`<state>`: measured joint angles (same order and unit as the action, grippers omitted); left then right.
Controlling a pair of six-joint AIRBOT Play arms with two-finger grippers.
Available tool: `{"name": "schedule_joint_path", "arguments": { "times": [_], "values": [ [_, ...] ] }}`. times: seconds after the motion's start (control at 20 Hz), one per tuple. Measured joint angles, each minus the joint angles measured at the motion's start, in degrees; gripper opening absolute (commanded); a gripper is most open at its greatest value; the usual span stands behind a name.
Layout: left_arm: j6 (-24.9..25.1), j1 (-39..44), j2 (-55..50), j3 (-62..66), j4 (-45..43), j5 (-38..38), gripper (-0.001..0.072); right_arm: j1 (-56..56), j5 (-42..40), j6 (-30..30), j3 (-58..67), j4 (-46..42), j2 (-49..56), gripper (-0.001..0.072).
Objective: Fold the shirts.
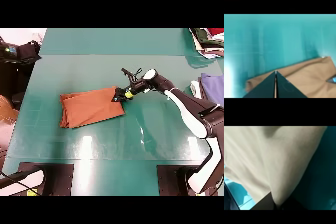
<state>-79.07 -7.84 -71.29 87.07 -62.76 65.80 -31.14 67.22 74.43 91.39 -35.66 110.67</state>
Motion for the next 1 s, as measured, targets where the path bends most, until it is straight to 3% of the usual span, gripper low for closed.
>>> {"name": "schedule_joint_path", "arguments": {
  "times": [0.25,0.55,0.75,1.0],
  "values": [
    [-0.11,8.92,-0.02,-1.33,0.83,-0.57,0.0025,8.11,-0.31,-0.42,5.09,-4.44,-5.62,0.0015],
    [-1.62,19.85,-0.02,-1.62,1.18,-6.54,0.0026,31.91,1.16,-0.46,10.01,-9.49,-13.35,0.0015],
    [-1.88,23.69,-0.02,-1.66,1.18,-11.69,0.0026,47.76,0.61,-0.48,11.56,-10.29,-14.82,0.0015],
    [-2.03,25.07,0.00,-1.66,1.33,-14.99,0.0026,59.06,-1.62,-0.50,12.09,-10.03,-14.95,0.0015]
  ]
}}
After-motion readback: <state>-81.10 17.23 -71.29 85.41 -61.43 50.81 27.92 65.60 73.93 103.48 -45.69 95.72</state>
